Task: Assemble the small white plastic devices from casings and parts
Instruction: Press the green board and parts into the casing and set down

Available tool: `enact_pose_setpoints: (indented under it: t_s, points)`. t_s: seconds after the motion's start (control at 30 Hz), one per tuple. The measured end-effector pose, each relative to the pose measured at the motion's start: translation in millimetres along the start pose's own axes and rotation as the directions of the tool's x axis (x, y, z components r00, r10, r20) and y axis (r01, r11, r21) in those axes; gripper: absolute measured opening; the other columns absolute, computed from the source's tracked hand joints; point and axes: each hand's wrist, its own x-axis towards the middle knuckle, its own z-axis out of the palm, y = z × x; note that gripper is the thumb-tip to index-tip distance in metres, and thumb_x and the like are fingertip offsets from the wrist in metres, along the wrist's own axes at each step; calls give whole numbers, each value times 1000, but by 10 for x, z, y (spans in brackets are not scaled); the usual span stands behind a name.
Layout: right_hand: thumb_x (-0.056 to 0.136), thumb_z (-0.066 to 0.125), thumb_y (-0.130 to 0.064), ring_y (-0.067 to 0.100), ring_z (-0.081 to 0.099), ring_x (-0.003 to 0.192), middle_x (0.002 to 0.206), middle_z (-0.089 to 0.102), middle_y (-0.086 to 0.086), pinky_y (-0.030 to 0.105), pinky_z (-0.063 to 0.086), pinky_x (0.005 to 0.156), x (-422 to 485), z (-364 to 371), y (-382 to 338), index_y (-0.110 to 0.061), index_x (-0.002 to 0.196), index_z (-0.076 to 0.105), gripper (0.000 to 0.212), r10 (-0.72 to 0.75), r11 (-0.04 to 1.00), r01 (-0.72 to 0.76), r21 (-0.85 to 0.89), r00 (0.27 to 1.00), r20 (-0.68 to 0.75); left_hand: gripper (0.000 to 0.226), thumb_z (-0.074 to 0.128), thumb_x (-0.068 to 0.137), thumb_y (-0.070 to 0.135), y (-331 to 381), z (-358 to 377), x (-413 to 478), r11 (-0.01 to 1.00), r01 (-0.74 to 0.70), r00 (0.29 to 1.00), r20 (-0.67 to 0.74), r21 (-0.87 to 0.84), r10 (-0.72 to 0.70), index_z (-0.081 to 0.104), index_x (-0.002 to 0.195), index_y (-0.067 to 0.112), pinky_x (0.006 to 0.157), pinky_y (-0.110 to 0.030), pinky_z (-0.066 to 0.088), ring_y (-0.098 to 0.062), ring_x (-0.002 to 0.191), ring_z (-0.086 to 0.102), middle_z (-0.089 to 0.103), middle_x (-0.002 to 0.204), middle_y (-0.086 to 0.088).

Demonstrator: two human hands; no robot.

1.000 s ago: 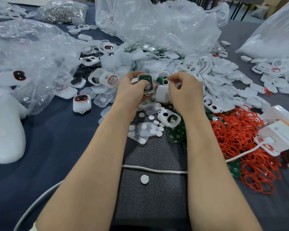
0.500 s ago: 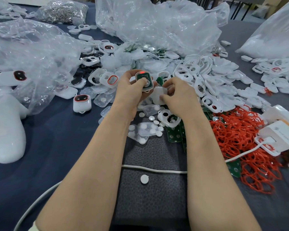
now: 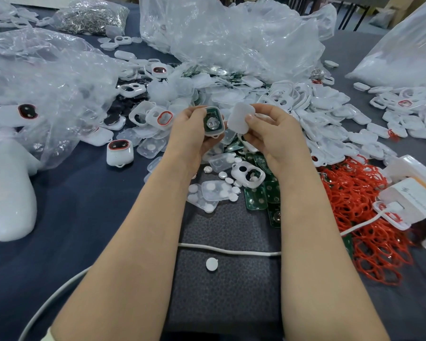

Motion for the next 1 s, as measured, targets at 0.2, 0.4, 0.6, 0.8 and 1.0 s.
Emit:
enact_pose_setpoints:
  t_s: [0.2,0.4,0.6,0.8,1.0]
  points:
    - [91,60,-3,15,64,85,91,63,4,23,57,73,6,21,22,-13,103,62,15,-20,999,20,36,1000,10,17,44,100,17,7,25,6,998,57,998,6,4,-57,54,110,6,53,-24,55,-18,67,62,61,87,-12]
    - [93,56,0,17,65,88,102,64,11,19,55,67,7,36,25,-10,108,61,19,2,996,-1,84,1000,-16,19,42,101,18,16,40,-20,996,81,996,43,-30,-80,53,111,5,54,-24,57,-17,58,65,64,84,-12]
    - [93,52,3,11,63,83,95,63,2,16,53,62,-3,80,13,-15,112,51,26,-98,994,97,43,995,5,18,42,102,20,4,43,-10,996,83,996,42,-20,-83,55,98,8,62,-30,59,-19,65,65,65,83,-12]
    - [92,57,-2,6,63,75,80,66,-9,21,53,68,28,42,32,-19,94,62,17,-121,992,122,19,992,-37,20,40,102,21,10,59,-20,995,102,993,54,-17,-101,53,92,10,69,-33,59,-22,65,65,65,82,-13]
    - [92,57,-1,10,60,77,80,60,-2,18,52,64,20,50,49,-15,99,63,17,-123,992,123,0,992,30,23,39,103,23,12,61,-46,995,101,991,87,21,-102,54,92,10,63,-30,58,-20,68,63,63,83,-12]
